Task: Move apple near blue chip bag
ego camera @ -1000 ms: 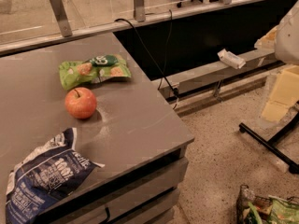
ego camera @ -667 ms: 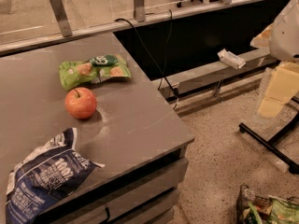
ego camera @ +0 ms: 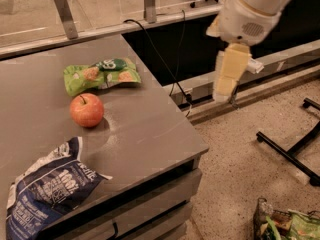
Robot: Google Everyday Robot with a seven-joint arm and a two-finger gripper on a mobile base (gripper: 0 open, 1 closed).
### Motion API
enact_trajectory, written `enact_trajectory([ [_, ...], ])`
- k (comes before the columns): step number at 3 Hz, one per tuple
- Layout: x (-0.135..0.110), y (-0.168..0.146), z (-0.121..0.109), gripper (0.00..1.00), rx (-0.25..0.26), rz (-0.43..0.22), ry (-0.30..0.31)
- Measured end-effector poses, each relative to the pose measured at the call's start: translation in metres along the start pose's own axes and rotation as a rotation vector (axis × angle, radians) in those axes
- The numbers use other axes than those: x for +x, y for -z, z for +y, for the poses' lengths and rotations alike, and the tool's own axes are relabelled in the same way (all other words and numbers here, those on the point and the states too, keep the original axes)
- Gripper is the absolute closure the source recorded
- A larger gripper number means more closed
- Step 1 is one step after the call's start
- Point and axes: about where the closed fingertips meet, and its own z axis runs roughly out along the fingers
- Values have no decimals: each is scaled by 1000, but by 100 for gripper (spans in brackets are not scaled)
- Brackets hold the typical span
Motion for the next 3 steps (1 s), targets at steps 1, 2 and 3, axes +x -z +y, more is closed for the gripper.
enact_trajectory([
  [1, -74, -36, -25, 0, -34, -137, 117],
  [2, -139, -58, -32, 0, -63, -301, 212],
  [3, -194, -75, -19, 0, -117, -438, 316],
])
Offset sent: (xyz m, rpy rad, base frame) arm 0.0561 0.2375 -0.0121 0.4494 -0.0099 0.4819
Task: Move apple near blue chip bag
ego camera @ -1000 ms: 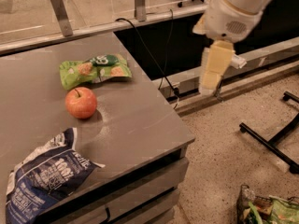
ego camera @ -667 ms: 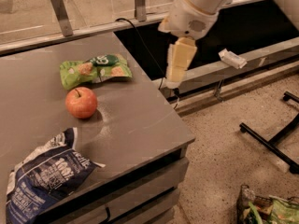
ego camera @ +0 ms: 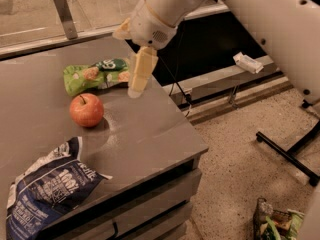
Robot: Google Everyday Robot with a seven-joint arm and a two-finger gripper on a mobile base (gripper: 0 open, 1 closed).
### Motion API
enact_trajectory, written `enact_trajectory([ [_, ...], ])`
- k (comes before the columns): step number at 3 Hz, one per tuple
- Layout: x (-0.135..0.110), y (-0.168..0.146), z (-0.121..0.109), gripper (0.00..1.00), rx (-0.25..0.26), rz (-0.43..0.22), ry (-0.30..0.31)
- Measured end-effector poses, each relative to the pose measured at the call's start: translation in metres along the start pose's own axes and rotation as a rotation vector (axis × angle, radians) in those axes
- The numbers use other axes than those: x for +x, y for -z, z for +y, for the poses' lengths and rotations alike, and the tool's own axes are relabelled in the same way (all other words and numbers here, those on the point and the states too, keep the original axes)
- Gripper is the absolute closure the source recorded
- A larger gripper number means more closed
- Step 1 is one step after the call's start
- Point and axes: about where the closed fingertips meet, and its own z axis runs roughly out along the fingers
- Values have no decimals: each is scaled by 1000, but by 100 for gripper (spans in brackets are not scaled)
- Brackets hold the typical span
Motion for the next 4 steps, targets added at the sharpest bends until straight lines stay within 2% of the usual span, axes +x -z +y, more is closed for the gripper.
enact_trajectory([
  [1, -29, -37, 11, 0, -87, -75, 73],
  [2, -39, -67, 30, 0, -175, -81, 123],
  [3, -42, -91, 43, 0, -228, -90, 143],
  [4, -43, -107, 45, 17, -247, -95, 142],
])
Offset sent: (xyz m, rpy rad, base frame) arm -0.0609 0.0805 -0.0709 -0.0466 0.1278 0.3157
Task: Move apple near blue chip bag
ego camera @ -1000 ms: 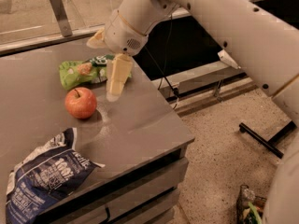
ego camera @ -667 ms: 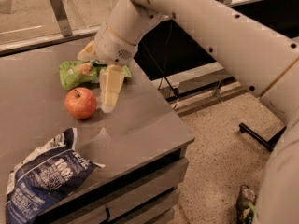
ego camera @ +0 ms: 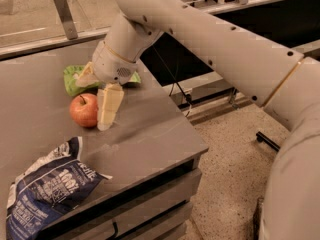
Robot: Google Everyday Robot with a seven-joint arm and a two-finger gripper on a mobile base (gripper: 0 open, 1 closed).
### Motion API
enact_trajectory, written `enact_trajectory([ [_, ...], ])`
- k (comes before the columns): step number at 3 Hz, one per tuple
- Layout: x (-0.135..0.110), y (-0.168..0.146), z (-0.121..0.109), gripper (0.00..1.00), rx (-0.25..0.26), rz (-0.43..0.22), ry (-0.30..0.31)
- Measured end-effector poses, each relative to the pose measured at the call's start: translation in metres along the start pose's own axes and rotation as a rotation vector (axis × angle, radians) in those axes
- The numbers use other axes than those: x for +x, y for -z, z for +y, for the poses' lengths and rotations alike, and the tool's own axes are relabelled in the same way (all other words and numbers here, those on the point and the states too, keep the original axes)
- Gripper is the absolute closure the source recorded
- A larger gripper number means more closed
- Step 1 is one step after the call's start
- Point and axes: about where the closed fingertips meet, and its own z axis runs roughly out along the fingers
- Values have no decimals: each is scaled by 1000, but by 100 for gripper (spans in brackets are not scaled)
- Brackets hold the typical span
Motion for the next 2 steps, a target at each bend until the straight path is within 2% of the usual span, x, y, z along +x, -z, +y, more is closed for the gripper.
enact_trajectory([
  [2, -6, -11, -6, 64, -17, 1, -35],
])
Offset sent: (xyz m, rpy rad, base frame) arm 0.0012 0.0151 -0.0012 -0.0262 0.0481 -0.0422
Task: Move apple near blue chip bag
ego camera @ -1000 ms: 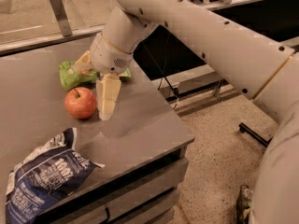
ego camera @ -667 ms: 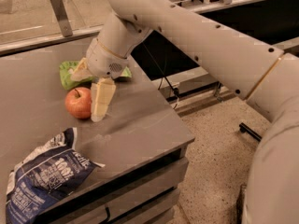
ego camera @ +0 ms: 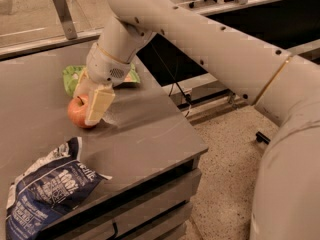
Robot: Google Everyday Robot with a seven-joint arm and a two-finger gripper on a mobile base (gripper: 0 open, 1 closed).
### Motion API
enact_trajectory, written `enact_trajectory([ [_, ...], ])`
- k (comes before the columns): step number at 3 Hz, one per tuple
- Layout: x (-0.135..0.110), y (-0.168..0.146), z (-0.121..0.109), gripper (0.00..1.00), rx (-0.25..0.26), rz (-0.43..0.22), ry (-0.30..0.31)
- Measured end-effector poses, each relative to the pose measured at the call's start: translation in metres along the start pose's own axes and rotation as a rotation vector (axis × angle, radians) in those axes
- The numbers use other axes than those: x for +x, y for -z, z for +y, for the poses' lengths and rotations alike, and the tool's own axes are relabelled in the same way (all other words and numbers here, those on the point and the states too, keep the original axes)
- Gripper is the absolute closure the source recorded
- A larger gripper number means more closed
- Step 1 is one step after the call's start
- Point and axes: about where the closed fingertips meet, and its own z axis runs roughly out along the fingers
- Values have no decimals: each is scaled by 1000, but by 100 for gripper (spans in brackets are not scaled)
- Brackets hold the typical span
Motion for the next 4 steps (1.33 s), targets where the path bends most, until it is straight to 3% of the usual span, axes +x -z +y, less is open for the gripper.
enact_trajectory([
  [1, 9, 21, 2, 87, 18, 4, -38],
  [2, 25, 49, 28, 100, 38, 26, -86],
  [4, 26, 48, 33, 100, 44, 16, -79],
])
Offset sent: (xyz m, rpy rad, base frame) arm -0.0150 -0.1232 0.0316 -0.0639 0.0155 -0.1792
